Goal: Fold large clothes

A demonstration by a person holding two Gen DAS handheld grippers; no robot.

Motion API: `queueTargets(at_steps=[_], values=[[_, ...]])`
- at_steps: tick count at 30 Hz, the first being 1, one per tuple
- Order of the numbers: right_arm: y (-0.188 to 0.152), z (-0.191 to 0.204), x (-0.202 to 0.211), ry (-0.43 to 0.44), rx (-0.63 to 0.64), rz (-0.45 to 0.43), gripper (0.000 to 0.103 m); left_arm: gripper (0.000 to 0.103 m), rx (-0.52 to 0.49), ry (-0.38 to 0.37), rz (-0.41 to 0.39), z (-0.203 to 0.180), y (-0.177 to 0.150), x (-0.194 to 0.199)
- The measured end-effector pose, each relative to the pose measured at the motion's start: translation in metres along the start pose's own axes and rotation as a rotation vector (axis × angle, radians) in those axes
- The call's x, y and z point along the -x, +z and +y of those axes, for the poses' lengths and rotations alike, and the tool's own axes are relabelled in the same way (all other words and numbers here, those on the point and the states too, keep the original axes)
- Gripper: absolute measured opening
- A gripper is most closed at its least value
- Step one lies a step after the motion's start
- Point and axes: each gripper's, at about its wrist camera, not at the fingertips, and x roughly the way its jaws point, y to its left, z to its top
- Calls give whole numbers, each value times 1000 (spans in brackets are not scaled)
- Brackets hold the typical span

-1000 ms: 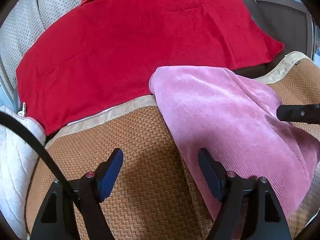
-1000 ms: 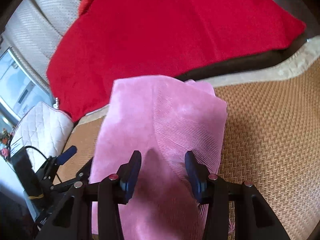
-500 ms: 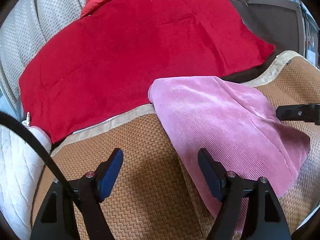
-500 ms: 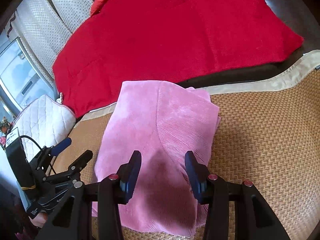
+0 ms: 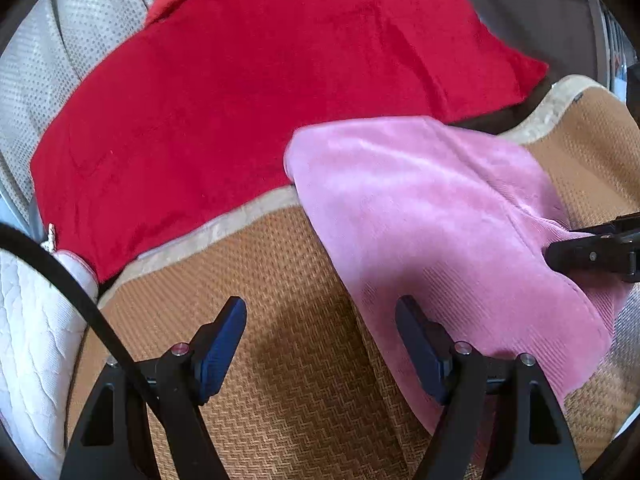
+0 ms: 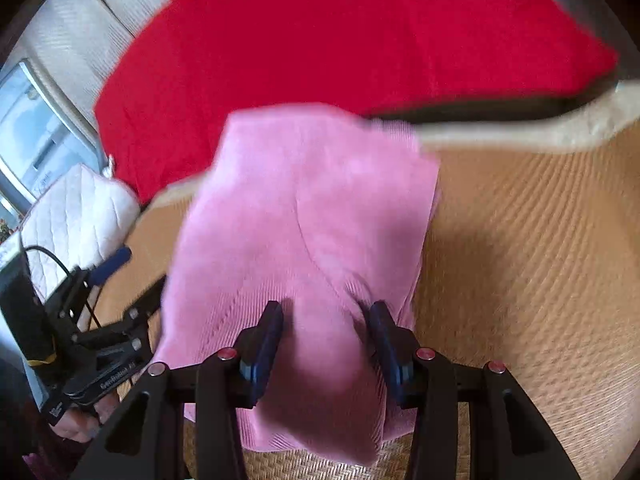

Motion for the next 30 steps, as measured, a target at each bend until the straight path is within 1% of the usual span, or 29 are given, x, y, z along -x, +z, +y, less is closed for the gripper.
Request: queueTargets(at_steps=[2, 5, 7, 9, 10, 11, 12, 13, 14, 16, 18, 21, 23, 28, 30], values=[[0, -1, -3, 11, 2, 3, 48, 78, 25, -18, 8, 5, 1, 0], [1, -3, 7, 27, -8, -6, 48, 78, 51, -42, -6, 13, 3, 7], [3, -6, 13, 35, -19, -13, 51, 78, 82, -91, -5, 20, 4, 11], [6, -12, 25, 45, -25, -52, 51, 78, 137, -174, -1, 30, 6, 16], [7, -14, 31, 44, -31, -72, 55, 81, 157, -207, 3, 32, 7, 17], [9, -20, 37, 45, -50, -97, 59, 87, 180, -256, 11, 36, 8, 17], [11, -26, 43, 53, -79, -117, 70, 88, 203, -311, 17, 39, 9, 17], [12, -33, 47, 68, -110, -132, 76, 88, 224, -362, 24, 42, 9, 16], [15, -46, 48, 99, -147, -134, 77, 88, 239, -398, 32, 43, 9, 14], [18, -58, 44, 143, -192, -105, 77, 88, 268, -461, 70, 45, 8, 6], [19, -71, 34, 181, -244, -65, 77, 88, 313, -527, 146, 47, 8, -8], [20, -77, 19, 210, -285, -23, 77, 88, 381, -637, 199, 50, 5, -26], [21, -81, 13, 239, -293, -14, 77, 88, 406, -671, 222, 50, 4, -31], [24, -84, -1, 279, -294, 15, 77, 88, 435, -757, 241, 48, 4, -43], [26, -85, -13, 285, -299, 44, 77, 88, 454, -790, 255, 48, 5, -51]])
